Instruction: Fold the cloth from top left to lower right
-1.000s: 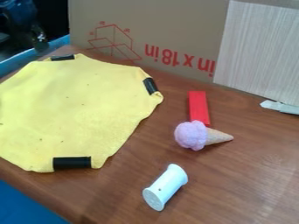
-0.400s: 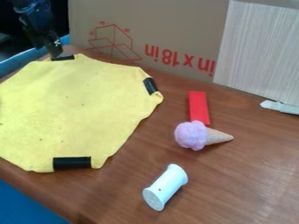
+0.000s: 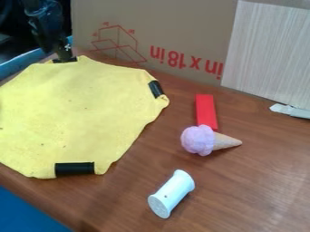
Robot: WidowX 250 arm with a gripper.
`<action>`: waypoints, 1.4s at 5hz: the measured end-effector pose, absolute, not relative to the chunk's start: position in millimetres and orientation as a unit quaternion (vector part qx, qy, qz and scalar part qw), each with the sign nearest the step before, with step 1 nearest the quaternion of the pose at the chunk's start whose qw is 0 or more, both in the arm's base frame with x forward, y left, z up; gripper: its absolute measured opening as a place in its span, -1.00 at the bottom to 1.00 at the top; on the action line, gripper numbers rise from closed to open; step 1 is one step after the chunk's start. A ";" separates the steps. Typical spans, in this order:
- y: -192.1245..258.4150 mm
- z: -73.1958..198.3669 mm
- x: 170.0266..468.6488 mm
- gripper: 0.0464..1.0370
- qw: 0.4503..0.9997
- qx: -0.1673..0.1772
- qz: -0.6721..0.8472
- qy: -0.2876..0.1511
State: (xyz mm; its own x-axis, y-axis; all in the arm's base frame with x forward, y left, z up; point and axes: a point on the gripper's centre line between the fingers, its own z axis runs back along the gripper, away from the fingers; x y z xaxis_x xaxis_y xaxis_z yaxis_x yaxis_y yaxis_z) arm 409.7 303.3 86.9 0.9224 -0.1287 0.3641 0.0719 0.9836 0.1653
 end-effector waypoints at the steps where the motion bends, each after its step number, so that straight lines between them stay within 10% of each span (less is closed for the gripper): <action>1: 306.0 81.8 410.0 0.93 0.977 0.089 -0.048 -0.189; 2: 302.0 76.1 411.4 0.85 0.977 0.095 -0.053 -0.182; 5: 299.8 69.1 407.0 -0.73 0.984 0.081 -0.024 -0.159; 7: 292.5 70.6 384.7 -0.96 0.983 0.062 -0.030 -0.171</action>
